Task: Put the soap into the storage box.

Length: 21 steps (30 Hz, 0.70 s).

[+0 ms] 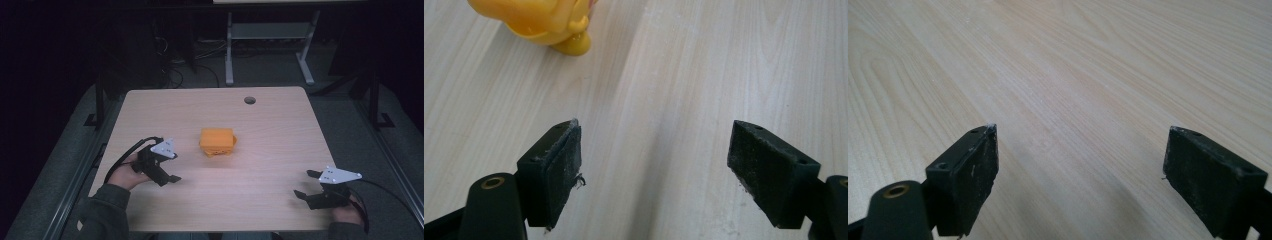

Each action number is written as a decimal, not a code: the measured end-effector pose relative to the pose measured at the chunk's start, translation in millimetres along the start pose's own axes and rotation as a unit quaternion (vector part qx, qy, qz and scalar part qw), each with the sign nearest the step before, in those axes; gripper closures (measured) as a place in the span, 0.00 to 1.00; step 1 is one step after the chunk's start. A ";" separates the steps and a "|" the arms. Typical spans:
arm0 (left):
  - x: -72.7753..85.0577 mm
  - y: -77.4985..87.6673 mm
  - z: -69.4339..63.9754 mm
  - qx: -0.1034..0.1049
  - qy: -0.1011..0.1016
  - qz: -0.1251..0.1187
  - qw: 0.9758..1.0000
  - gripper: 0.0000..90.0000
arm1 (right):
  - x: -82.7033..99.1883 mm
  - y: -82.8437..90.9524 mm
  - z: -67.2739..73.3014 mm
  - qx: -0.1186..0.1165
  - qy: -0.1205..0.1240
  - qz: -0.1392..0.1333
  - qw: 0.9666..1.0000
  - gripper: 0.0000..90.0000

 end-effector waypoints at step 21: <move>43.4 -6.1 -27.2 -0.010 0.032 -0.019 0.999 0.23 | -17.5 -13.9 1.9 0.028 -0.033 -0.016 0.999 0.15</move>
Point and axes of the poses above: each handheld gripper's, and its own axes: y roughly backward along the jaws, x roughly out of its underside, z roughly to its left, the point moved 5 cm from there along -y, roughly forward along the jaws, and after that the axes turned 13 degrees about z, right-handed, at the moved point
